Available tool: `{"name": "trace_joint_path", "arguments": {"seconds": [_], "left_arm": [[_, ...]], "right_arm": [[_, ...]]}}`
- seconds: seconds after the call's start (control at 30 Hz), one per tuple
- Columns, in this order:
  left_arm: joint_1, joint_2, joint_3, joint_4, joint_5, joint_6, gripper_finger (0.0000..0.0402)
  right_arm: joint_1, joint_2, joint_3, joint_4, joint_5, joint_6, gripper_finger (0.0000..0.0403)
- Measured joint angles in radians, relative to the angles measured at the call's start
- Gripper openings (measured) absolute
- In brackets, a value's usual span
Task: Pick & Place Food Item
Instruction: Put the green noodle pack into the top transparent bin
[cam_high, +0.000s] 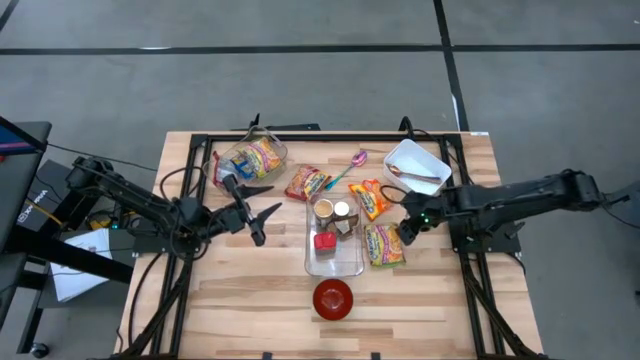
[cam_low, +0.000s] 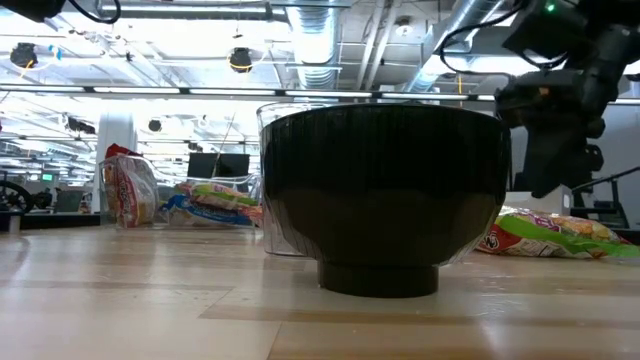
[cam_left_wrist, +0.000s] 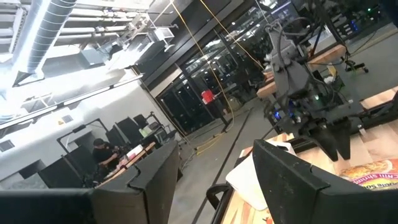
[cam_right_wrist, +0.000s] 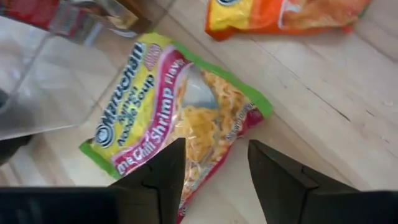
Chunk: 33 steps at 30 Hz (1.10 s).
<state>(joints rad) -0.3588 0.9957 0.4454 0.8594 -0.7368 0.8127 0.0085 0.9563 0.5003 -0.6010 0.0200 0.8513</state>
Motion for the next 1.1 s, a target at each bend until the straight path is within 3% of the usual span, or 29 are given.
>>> {"name": "trace_joint_path", "arguments": {"seconds": [0.67,1.1], "left_arm": [[0.000,-0.009,0.000,-0.004,-0.001,0.002,0.0201],[0.000,-0.009,0.000,-0.004,-0.004,0.002,0.0201]], "right_arm": [[-0.046,0.141,0.000,0.028,-0.005,0.005,0.0160],[-0.071,0.175,0.000,0.091,-0.076,-0.059,0.0141]]}}
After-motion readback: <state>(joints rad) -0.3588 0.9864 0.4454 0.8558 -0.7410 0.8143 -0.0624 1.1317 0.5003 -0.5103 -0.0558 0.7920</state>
